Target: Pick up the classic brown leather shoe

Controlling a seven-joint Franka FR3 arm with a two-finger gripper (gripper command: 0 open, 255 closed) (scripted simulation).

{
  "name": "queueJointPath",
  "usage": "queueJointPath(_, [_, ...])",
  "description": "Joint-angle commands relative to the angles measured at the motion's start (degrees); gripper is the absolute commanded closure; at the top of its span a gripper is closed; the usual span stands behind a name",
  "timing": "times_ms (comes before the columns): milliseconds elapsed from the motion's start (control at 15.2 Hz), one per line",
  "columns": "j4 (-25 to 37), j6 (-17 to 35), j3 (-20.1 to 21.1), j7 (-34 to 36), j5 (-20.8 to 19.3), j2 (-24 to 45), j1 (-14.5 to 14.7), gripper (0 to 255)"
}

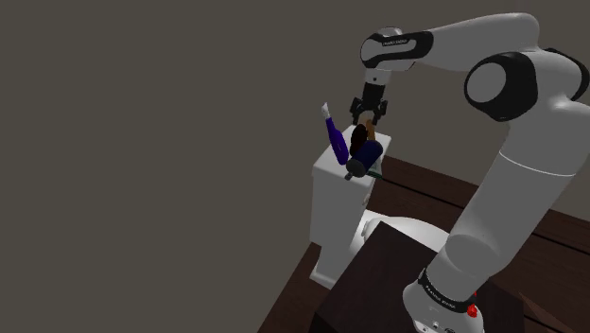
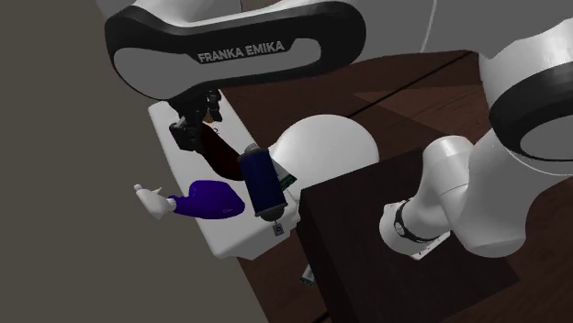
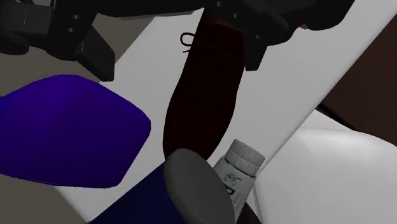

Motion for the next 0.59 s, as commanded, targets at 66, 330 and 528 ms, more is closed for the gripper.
queueJointPath(66, [6.0, -1.2, -1.7, -1.4, 3.3, 6.5, -2.7, 0])
queueJointPath(330, [3.2, 1.8, -1.5, -1.6, 3.5, 6.8, -2.7, 0])
queueJointPath(528, [1.3, 3.9, -1.5, -1.9, 3.7, 7.1, -2.6, 0])
